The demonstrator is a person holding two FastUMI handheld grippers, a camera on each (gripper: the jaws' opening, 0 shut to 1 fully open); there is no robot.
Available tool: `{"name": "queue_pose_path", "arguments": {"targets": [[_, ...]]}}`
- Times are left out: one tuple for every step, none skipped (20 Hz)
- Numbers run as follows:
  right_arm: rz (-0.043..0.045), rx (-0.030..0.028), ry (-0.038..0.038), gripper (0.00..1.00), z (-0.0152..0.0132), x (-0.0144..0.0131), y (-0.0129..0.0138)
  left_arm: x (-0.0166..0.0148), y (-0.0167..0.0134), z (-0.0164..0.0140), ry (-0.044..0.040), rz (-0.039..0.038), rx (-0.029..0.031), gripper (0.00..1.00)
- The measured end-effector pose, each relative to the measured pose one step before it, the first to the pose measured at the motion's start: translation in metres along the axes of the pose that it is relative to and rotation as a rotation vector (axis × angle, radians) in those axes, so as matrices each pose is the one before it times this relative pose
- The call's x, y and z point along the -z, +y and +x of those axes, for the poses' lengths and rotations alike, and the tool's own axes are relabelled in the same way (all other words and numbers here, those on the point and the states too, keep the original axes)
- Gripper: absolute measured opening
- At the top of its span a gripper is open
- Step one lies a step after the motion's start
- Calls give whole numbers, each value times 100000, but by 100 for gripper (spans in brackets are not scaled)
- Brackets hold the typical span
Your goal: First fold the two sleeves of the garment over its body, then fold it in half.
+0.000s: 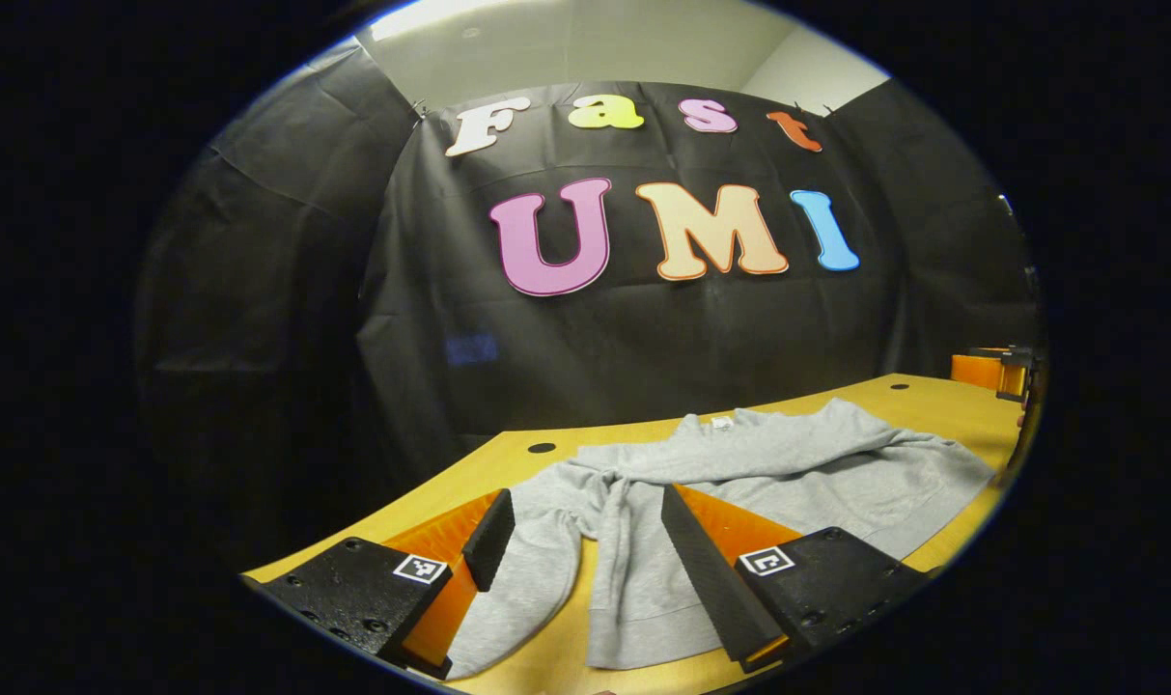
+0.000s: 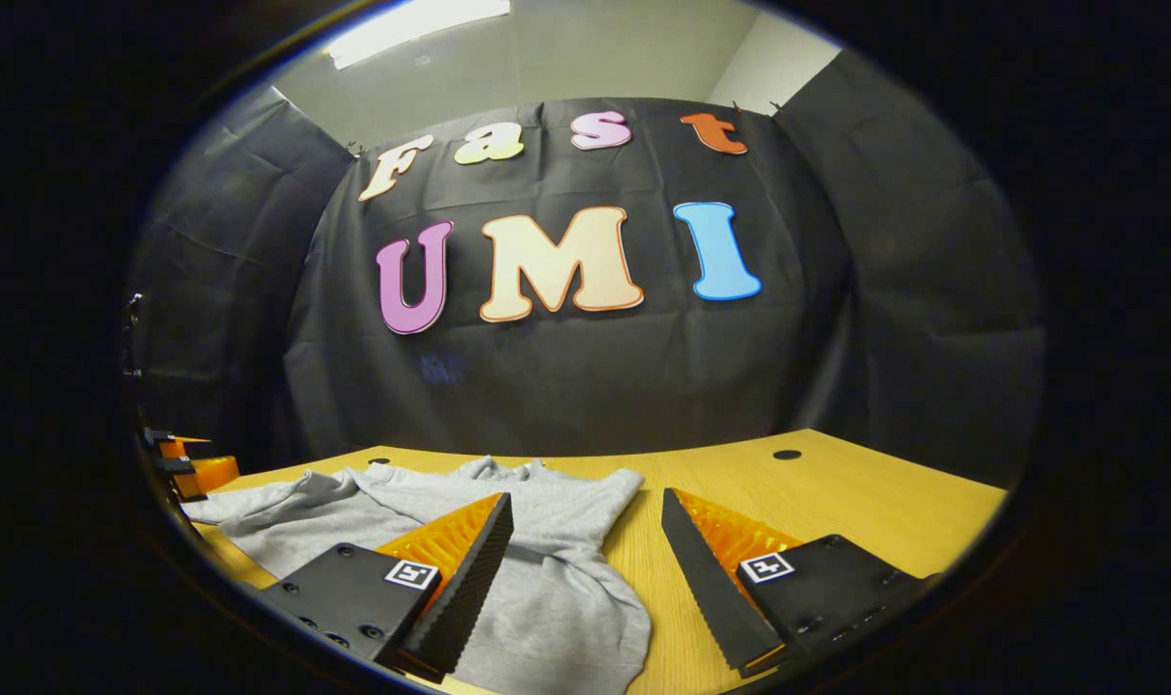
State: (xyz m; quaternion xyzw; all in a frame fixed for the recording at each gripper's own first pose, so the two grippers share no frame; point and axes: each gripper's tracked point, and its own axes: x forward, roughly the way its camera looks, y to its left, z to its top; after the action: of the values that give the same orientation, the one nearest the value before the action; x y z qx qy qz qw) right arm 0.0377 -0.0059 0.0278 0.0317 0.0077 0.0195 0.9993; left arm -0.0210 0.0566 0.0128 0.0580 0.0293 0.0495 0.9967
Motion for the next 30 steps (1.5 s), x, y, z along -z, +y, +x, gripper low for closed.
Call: {"name": "queue_pose_path", "arguments": {"targets": [[333, 438, 641, 97, -156, 389, -386, 324, 1018, -327, 2647, 910, -890, 94], [-155, 466, 253, 97, -146, 240, -351, 620, 1179, -468, 3288, 939, -1362, 94], [-687, 259, -124, 97, -91, 60, -288, 476, 1210, -490, 3115, 686, -1620, 94], [-1101, -61, -231, 97, -81, 43, -169, 573, 1150, -378, 2807, 437, -1347, 94], [-1361, -393, -672, 97, -41, -13, 17, 506, 964, -408, 2681, 312, -969, 94], [-1384, -402, -276, 97, -118, 7, -9, 718, 801, -382, 2960, 455, -676, 94], [-855, -83, -159, 97, -39, 45, -17, 731, 690, -290, 2711, 554, -471, 94], [-458, -164, -153, 97, -14, 3, -44, 727, 603, -202, 2638, 752, -158, 94], [48, -97, 200, 97, 57, 129, 54, 806, 398, -35, 2776, 588, 243, 94], [187, -22, 427, 97, -106, 283, -64, 1026, 130, -10, 3371, 232, 1005, 94], [317, -50, 337, 97, -117, 304, -34, 1044, 60, 122, 3543, 937, 1217, 94], [820, -433, 697, 97, -53, 33, 9, 1141, 255, 97, 4014, 1046, 685, 94], [552, -244, -1148, 97, 163, -23, 9, 936, 179, 248, 3504, 479, 727, 94], [200, 460, -607, 97, -264, -290, -245, 733, 261, 171, 2848, -643, 331, 94], [-296, 678, 1078, 97, 226, 219, -153, 870, 312, 263, 3870, -586, -90, 94], [-475, 403, -496, 97, -284, 26, -120, 602, 270, 343, 2825, 442, -393, 95], [-701, 518, -446, 94, 184, -208, -153, 365, 134, 113, 1906, 1022, 266, 95], [-395, 11, 158, 97, -19, 119, 53, 516, 28, 70, 2719, 940, 799, 94], [-581, -120, -116, 97, 15, -39, 173, 342, 60, 64, 1942, 710, 880, 94], [-633, -199, 106, 97, -28, 21, 32, -422, -47, -88, -1115, 967, 829, 94], [-63, -480, -61, 97, -23, -100, 87, 300, 14, 32, 1413, 1186, 753, 95], [-54, 33, 140, 97, -41, 4, -23, 154, -26, -118, 1385, 698, 829, 94], [46, 108, 40, 97, 111, -36, -27, -245, -183, 16, -489, 77, 1483, 95], [-72, -39, -19, 97, -89, -78, -86, 219, -360, 117, 1106, 11, 1698, 94], [-78, 8, -65, 97, 15, -89, 29, -355, -181, -66, 21, -160, 970, 89], [-2, 106, 35, 97, -21, 64, 46, -92, -232, 97, 696, -193, 1098, 86], [-22, 75, -35, 97, 5, 60, -30, 161, -296, 178, 954, -682, 1225, 77], [-32, 92, -5, 97, 37, 4, -13, -22, -267, -41, 452, -1041, 1505, 78], [-7, 140, 42, 97, -51, 4, -28, 70, -148, -36, 731, -877, 614, 70], [-66, 131, -43, 97, -34, -36, 50, -62, -101, 346, 22, -552, 997, 66]]}}
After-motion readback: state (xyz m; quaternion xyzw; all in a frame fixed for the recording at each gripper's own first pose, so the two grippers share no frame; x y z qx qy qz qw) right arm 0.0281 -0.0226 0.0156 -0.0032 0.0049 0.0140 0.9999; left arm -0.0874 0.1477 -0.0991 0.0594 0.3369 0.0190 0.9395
